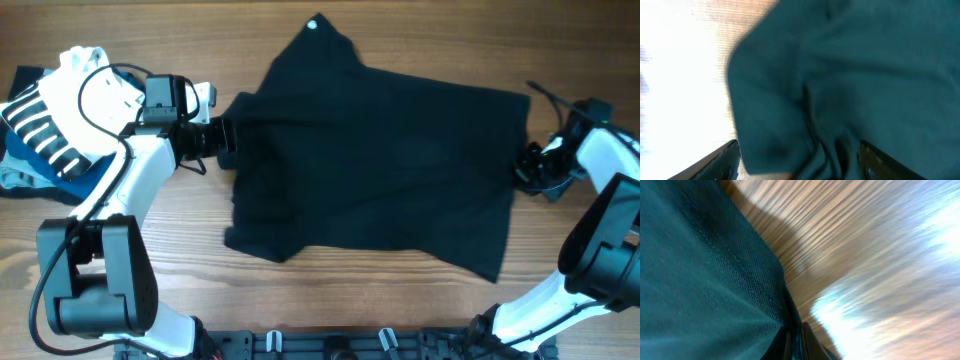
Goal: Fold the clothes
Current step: 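Pull the t-shirt's upper left edge leftward with the left gripper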
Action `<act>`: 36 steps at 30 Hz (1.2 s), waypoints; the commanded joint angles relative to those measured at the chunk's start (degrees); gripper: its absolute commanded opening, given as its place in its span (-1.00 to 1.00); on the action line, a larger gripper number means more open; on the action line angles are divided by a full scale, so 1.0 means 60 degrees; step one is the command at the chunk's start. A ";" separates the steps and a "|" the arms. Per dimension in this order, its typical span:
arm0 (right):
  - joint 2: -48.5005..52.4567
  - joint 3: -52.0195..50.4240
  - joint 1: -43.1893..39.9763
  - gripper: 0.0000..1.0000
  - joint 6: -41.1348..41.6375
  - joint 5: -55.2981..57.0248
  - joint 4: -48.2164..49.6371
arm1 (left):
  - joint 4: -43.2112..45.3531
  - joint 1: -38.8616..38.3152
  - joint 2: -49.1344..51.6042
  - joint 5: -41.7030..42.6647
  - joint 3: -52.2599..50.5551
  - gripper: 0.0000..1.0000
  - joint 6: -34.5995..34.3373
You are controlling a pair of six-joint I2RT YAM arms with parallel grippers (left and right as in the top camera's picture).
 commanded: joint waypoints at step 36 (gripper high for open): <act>-0.2215 0.0787 0.0124 -0.33 -0.0947 -0.2648 -0.1002 | -0.1690 -0.0477 0.0561 -0.1209 0.0481 0.21 0.0273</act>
